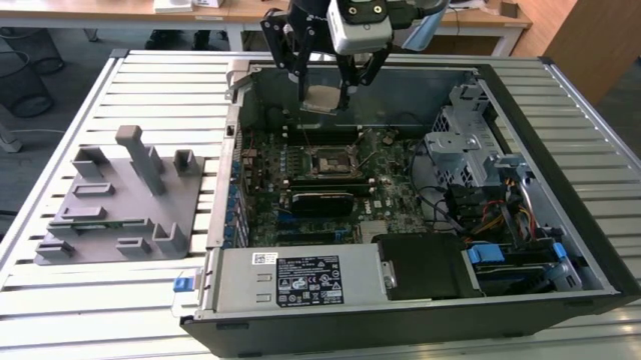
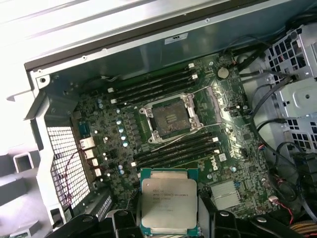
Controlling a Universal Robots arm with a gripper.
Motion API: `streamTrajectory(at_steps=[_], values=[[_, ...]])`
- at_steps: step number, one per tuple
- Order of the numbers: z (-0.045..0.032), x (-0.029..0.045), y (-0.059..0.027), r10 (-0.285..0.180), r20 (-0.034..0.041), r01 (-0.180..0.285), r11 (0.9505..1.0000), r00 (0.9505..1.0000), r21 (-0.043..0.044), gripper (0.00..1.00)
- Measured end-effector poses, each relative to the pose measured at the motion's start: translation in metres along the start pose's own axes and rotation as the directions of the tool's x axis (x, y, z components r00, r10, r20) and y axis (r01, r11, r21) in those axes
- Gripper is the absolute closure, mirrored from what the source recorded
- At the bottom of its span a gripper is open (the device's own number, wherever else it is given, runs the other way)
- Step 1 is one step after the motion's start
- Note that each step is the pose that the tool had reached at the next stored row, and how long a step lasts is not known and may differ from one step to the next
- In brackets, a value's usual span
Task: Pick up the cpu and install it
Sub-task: 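Place the cpu into insertion slot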
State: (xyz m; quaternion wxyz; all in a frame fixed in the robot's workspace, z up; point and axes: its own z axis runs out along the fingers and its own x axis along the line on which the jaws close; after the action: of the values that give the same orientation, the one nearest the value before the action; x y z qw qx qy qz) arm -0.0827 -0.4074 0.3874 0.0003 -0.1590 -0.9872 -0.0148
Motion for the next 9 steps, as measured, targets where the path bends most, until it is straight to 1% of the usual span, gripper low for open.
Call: streamTrajectory(at_steps=[9], values=[[0.0001,0.0000,0.0000,0.036,0.0010,-0.036,0.9994,0.9994,0.0001,0.46]])
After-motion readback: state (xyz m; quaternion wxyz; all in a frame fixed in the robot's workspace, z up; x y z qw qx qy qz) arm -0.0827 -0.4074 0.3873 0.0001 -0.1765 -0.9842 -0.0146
